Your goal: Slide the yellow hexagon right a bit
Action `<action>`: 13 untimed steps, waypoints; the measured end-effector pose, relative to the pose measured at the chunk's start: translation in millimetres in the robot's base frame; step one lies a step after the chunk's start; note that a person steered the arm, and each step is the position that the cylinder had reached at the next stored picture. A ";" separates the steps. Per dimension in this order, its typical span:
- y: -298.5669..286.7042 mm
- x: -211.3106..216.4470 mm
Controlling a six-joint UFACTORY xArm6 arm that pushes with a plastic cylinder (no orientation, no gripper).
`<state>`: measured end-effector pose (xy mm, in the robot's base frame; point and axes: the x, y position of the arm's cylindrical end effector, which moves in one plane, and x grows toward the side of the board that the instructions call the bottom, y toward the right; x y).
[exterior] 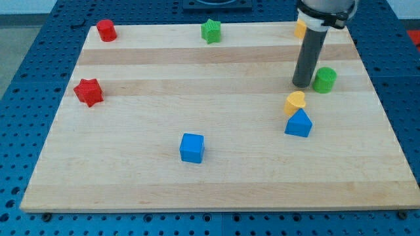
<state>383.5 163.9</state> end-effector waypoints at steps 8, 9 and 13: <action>-108.1 -155.8; -87.1 -171.9; -34.2 -175.7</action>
<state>207.8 129.6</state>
